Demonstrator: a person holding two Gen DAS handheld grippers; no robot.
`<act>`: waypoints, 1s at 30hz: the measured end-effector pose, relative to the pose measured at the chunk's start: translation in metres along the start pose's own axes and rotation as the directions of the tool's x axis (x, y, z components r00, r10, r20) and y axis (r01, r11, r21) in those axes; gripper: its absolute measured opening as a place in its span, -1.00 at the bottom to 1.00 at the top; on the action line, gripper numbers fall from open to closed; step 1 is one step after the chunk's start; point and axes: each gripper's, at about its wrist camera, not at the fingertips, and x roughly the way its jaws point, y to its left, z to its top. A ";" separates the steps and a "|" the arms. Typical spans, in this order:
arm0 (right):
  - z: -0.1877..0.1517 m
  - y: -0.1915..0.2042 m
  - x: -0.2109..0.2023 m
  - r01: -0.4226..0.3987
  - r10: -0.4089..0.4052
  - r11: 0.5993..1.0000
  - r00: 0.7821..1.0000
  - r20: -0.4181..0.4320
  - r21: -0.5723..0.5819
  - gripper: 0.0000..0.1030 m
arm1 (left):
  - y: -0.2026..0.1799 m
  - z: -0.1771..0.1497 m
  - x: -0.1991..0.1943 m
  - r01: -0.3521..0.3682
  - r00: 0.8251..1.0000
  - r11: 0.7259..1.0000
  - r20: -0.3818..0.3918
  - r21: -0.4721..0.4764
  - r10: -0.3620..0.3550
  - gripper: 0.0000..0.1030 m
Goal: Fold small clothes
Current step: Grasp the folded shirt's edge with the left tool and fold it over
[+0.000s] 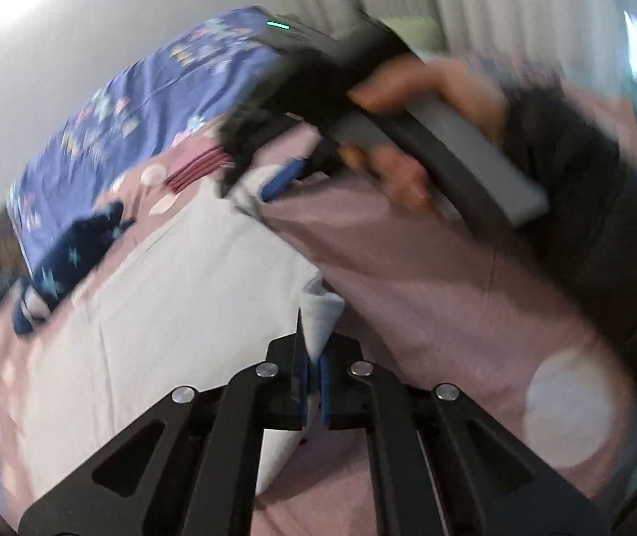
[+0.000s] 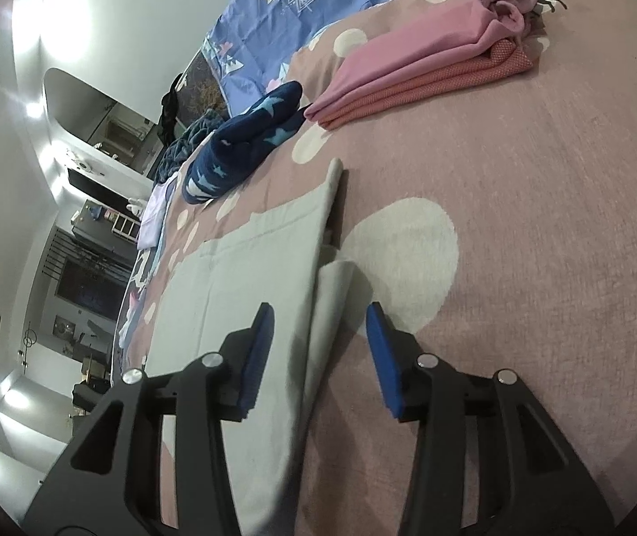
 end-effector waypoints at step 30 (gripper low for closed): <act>0.008 -0.017 0.003 -0.037 0.026 0.996 0.990 0.137 0.083 -0.47 | 0.010 -0.024 0.018 0.278 0.958 0.946 -0.026 -0.168 -0.286 -0.97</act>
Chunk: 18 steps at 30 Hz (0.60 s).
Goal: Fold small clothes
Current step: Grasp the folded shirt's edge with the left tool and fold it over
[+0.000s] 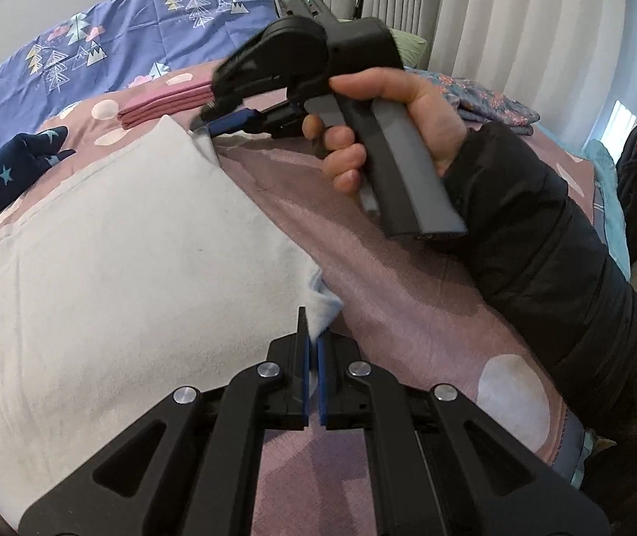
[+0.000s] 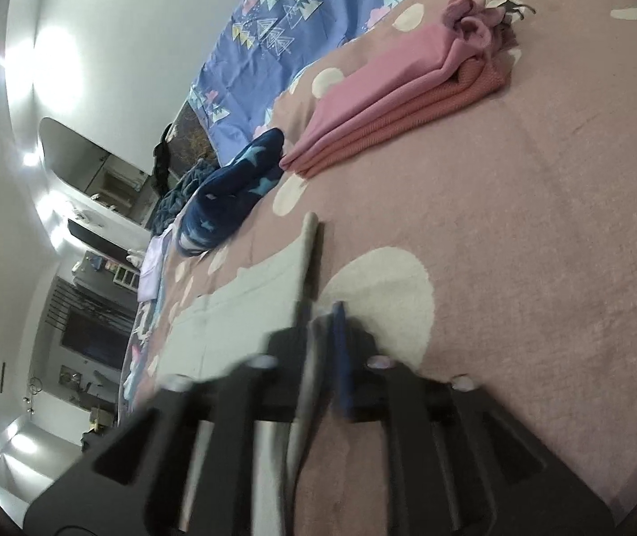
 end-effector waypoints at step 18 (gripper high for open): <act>0.002 0.011 0.004 0.207 -0.195 0.974 0.973 0.126 -0.092 -1.00 | -0.001 -0.008 0.011 0.036 0.999 0.999 -0.022 0.014 -0.036 -0.97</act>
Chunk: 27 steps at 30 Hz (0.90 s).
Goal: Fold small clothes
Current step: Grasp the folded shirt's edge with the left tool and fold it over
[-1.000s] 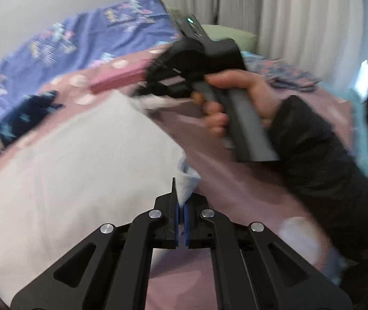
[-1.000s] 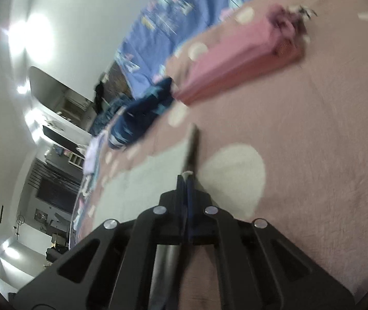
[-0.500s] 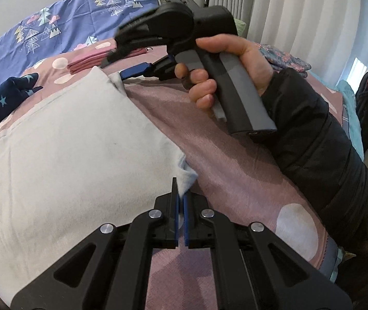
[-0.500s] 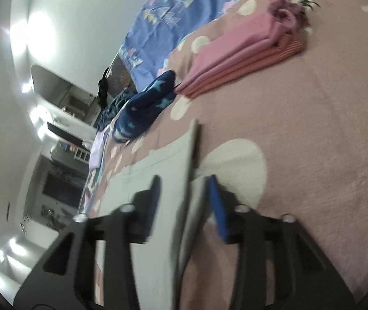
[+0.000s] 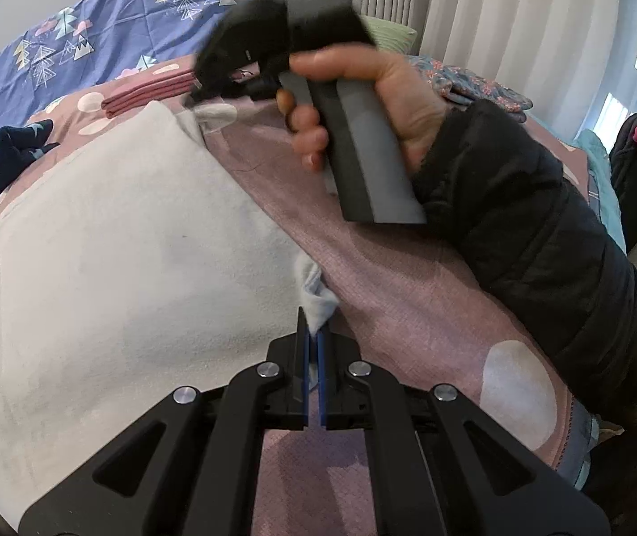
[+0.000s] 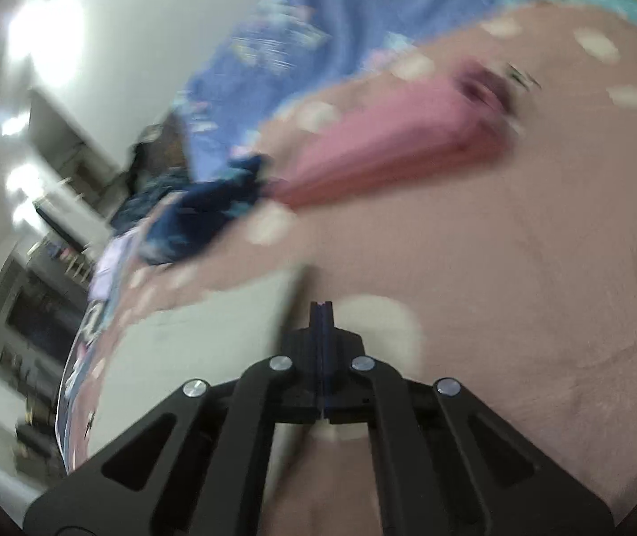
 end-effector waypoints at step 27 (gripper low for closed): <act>-0.011 -0.005 0.011 -0.056 0.057 0.998 0.997 -0.050 0.031 -0.99 | -0.013 -0.002 0.005 0.061 0.998 0.997 -0.007 0.039 -0.061 -0.90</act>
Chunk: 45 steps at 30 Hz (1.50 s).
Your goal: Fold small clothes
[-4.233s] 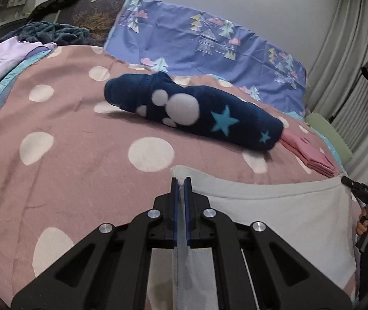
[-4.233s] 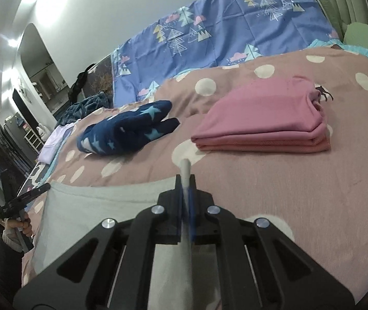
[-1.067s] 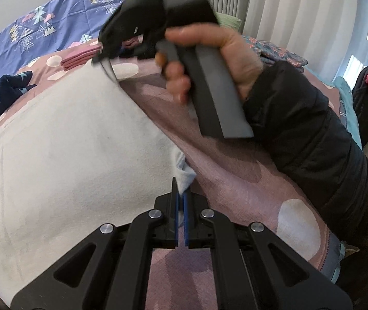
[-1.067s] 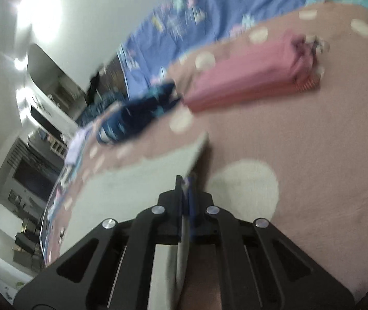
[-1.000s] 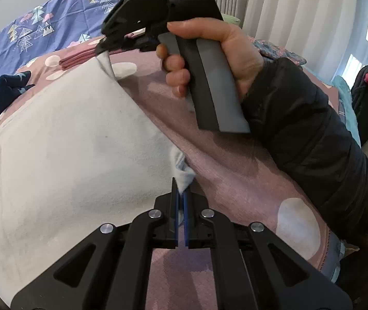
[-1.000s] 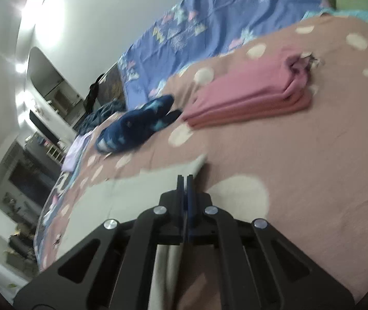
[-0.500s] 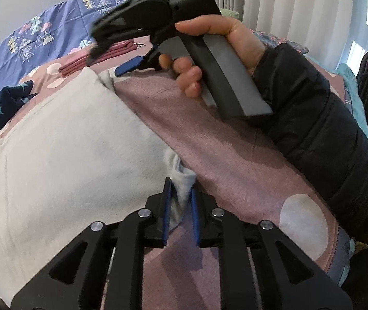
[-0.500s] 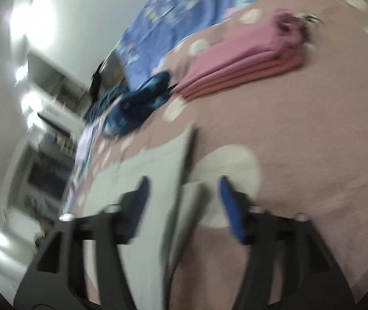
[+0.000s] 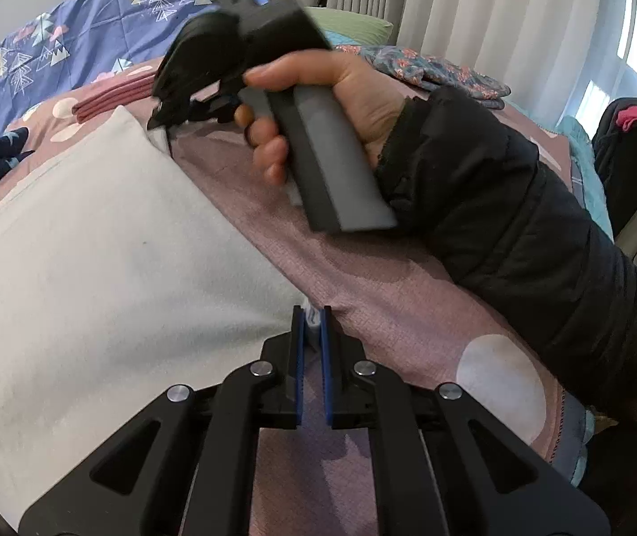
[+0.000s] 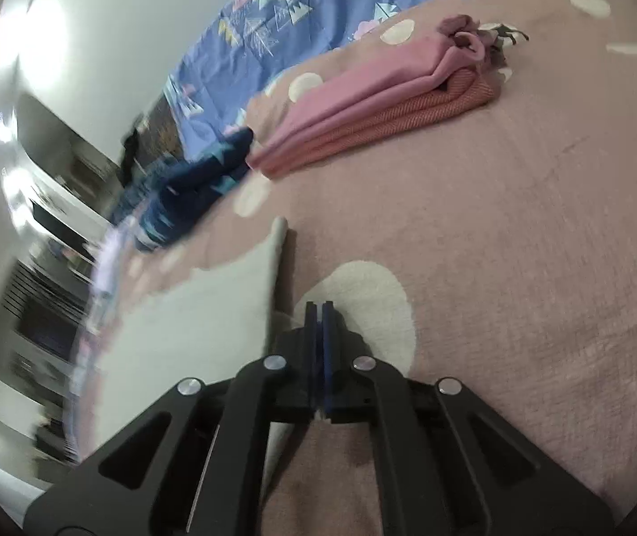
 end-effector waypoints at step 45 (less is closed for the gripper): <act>-0.368 0.385 0.047 0.113 -0.049 0.044 0.993 0.111 -0.993 -0.11 | 0.260 -0.298 -0.279 -0.184 0.843 0.586 0.180 -0.789 0.506 -0.02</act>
